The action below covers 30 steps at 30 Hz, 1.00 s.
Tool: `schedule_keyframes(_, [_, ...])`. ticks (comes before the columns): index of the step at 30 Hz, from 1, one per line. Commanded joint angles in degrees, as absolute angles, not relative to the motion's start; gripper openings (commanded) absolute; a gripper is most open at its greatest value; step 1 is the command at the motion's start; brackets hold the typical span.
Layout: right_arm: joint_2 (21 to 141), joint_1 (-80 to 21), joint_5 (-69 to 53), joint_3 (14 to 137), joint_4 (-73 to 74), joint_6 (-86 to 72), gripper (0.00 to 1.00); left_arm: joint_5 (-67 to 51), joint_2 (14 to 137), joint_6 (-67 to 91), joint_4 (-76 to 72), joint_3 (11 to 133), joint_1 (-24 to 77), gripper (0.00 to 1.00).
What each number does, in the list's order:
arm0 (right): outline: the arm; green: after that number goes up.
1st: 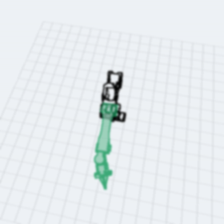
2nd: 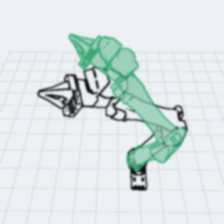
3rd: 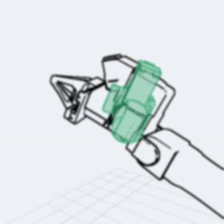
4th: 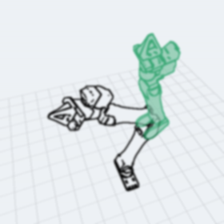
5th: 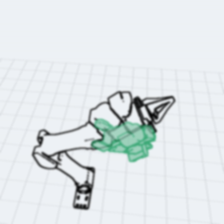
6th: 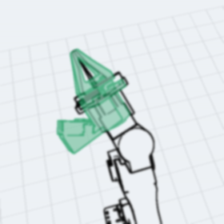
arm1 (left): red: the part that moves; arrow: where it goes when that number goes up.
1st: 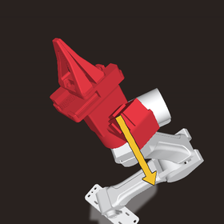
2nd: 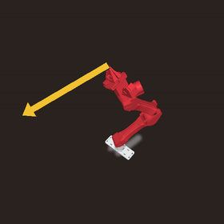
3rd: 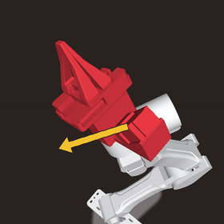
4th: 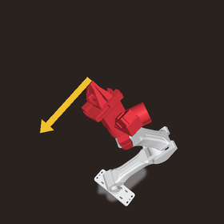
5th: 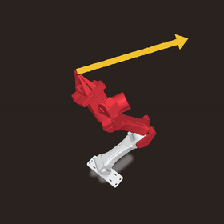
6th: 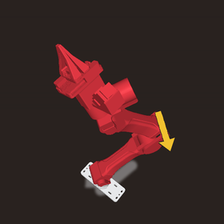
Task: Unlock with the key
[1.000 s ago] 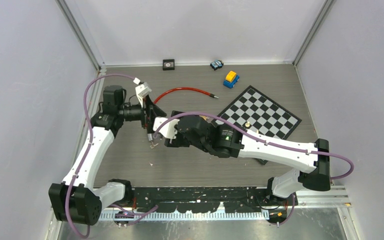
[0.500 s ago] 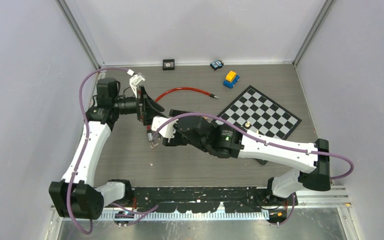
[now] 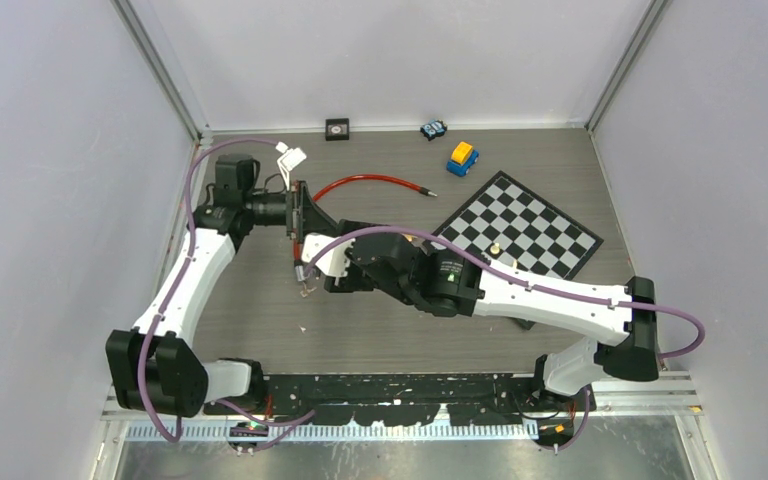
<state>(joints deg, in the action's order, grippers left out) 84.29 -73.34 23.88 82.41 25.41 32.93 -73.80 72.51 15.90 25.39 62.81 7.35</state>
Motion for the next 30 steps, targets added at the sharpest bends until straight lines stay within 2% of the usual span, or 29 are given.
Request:
schedule_keyframes(1, [83.42, -73.65, 24.58, 86.44, 17.87, 34.19, 0.00, -76.68, 70.78, 17.83, 22.40, 62.11, 8.05, 0.83])
schedule_keyframes(14, [84.90, -73.67, 24.98, 88.65, 18.08, 34.28, 0.01, -74.14, 70.66, 11.43, 28.43, 62.39, 12.47, 0.69])
schedule_keyframes(19, [85.07, -73.65, 25.05, 88.48, 18.30, 34.32, 0.00, -73.73, 70.91, 11.19, 28.73, 63.27, 12.77, 0.52])
schedule_keyframes(27, [84.48, -73.65, 25.05, 87.27, 18.71, 34.28, 0.00, -73.33, 70.75, 9.51, 30.26, 63.93, 12.66, 0.32])
schedule_keyframes(30, [84.08, -73.65, 24.97, 86.64, 19.03, 34.45, 0.00, -73.01, 70.59, 8.33, 31.19, 64.36, 12.66, 0.15])
